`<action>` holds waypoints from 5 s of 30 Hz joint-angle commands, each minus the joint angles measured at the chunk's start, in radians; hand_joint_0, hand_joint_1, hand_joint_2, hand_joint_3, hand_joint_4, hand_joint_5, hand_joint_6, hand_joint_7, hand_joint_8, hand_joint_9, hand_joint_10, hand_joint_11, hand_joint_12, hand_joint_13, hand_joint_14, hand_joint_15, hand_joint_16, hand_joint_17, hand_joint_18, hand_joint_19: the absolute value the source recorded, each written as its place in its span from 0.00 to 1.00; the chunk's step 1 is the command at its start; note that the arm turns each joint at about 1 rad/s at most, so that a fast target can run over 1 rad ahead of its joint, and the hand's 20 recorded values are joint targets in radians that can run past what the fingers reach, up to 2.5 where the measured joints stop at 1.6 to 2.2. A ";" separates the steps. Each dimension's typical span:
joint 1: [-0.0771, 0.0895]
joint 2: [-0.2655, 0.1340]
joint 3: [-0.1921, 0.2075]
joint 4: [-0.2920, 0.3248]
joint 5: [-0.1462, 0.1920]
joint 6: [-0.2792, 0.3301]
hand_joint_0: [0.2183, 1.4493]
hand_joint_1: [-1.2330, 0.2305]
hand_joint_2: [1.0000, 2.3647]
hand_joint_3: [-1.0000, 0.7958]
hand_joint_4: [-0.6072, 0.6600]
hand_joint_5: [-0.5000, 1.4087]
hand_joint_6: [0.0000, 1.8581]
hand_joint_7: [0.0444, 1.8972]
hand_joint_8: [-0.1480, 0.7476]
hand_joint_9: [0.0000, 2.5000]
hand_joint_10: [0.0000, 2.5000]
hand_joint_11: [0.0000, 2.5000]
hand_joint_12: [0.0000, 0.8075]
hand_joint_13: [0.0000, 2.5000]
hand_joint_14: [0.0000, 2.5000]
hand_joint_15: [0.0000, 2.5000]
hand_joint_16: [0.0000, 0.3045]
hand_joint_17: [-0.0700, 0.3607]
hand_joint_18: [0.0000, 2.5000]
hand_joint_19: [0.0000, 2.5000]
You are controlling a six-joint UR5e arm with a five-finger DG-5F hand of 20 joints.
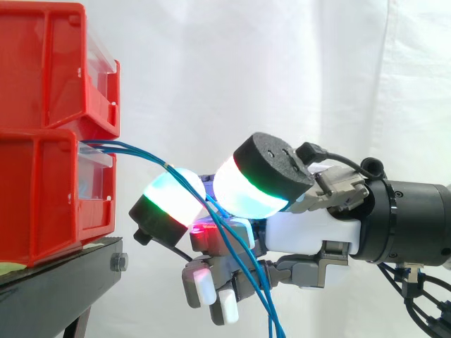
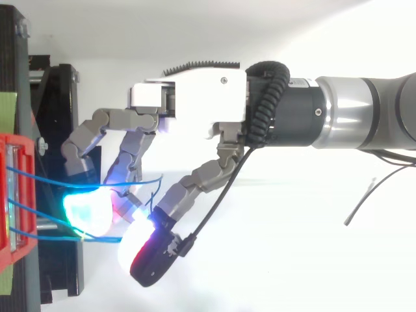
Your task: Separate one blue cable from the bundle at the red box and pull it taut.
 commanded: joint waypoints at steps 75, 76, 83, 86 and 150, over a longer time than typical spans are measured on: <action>-0.008 0.069 0.056 -0.235 0.003 -0.238 0.24 0.52 0.00 0.28 0.65 0.13 0.47 0.50 0.51 0.14 1.00 0.68 0.50 0.31 1.00 0.61 0.17 0.43 0.41 0.47; -0.008 0.069 0.056 -0.235 0.003 -0.238 0.24 0.52 0.00 0.28 0.66 0.13 0.47 0.50 0.50 0.14 1.00 0.70 0.49 0.31 1.00 0.61 0.17 0.43 0.41 0.46; 0.004 0.155 -0.056 -0.252 0.083 -0.265 0.23 0.51 0.00 0.28 0.64 0.13 0.47 0.48 0.51 0.13 1.00 0.86 0.55 0.33 1.00 0.63 0.18 0.45 0.38 0.37; 0.010 0.175 -0.096 -0.242 0.123 -0.264 0.23 0.51 0.00 0.28 0.64 0.13 0.47 0.47 0.55 0.14 1.00 0.90 0.62 0.38 1.00 0.65 0.20 0.48 0.42 0.34; 0.061 0.172 -0.211 0.045 0.412 -0.138 0.27 0.44 0.00 0.28 0.66 0.14 0.43 0.50 0.67 0.22 1.00 1.00 0.80 0.62 1.00 0.66 0.22 0.51 0.68 0.37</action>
